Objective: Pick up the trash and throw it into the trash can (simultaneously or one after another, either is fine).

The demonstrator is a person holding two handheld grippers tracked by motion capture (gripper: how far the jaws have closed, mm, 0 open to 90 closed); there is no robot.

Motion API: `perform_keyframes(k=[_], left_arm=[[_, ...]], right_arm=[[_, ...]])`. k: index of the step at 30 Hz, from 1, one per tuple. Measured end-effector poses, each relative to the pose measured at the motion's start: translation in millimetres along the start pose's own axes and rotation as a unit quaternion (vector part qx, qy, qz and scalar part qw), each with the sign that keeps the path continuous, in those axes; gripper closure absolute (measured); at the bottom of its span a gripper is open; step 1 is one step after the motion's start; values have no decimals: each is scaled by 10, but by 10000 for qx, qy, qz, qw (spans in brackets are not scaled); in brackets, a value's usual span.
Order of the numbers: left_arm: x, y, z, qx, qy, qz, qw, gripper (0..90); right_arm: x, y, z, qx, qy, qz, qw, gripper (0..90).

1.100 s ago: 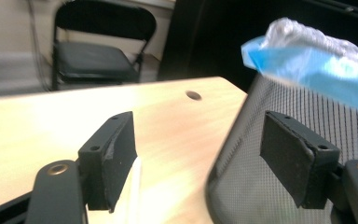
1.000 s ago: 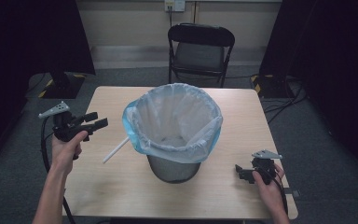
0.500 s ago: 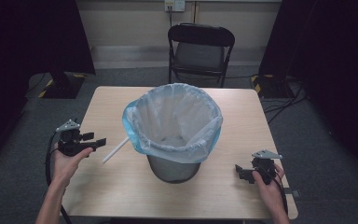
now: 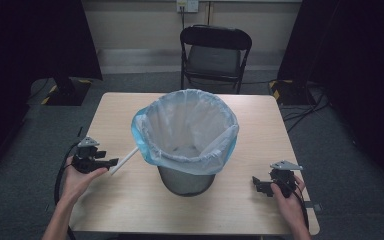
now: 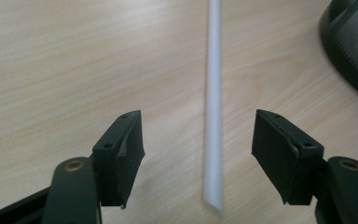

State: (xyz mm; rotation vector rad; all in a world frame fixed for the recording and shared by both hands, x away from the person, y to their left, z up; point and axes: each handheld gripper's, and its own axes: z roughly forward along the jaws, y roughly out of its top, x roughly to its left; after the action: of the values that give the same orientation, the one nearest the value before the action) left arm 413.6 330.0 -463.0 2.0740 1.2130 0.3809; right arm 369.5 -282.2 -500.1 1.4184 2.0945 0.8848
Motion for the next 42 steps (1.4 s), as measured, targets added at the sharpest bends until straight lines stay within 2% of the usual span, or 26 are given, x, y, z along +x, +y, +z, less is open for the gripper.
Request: perform_keyframes(k=[2,4,6,8,10,11,16,19,22,26,32,37,42], left_arm=[[-30,3,62,128,-99,118,9998,379],[-76,23,110,188,-105,272,9994,466],[-110,31,179,345,-101,387,9986,474],[-146,28,248,562,8,567,9968,521],[-159,27,270,540,31,595,9968,571],[-168,28,270,572,107,653,9962,592],[-178,22,271,605,13,657,9960,671],[-166,19,273,574,-33,621,9964,707],[-112,14,270,523,-68,533,9972,784],[-118,10,278,468,-8,589,9972,795],[-128,1,280,420,27,532,9977,801],[-108,6,294,357,14,345,9988,803],[-70,1,294,319,-67,267,9991,803]], right_arm=[[0,0,0,-2,0,-1,10000,77],[0,0,0,0,0,0,10000,77],[0,0,0,-1,0,-2,10000,77],[-1,0,0,-2,-1,-3,10000,77],[0,0,0,-1,-1,-1,10000,77],[0,0,0,-1,0,-1,10000,77],[0,0,0,-2,-1,-2,10000,77],[0,0,0,-1,-1,-1,10000,77],[0,0,0,-1,-1,-1,10000,77],[0,0,0,-1,-1,-2,10000,77],[0,0,0,-2,0,-2,10000,77],[0,0,0,-1,1,-1,10000,77],[-5,1,1,-1,18,-22,10000,77]])
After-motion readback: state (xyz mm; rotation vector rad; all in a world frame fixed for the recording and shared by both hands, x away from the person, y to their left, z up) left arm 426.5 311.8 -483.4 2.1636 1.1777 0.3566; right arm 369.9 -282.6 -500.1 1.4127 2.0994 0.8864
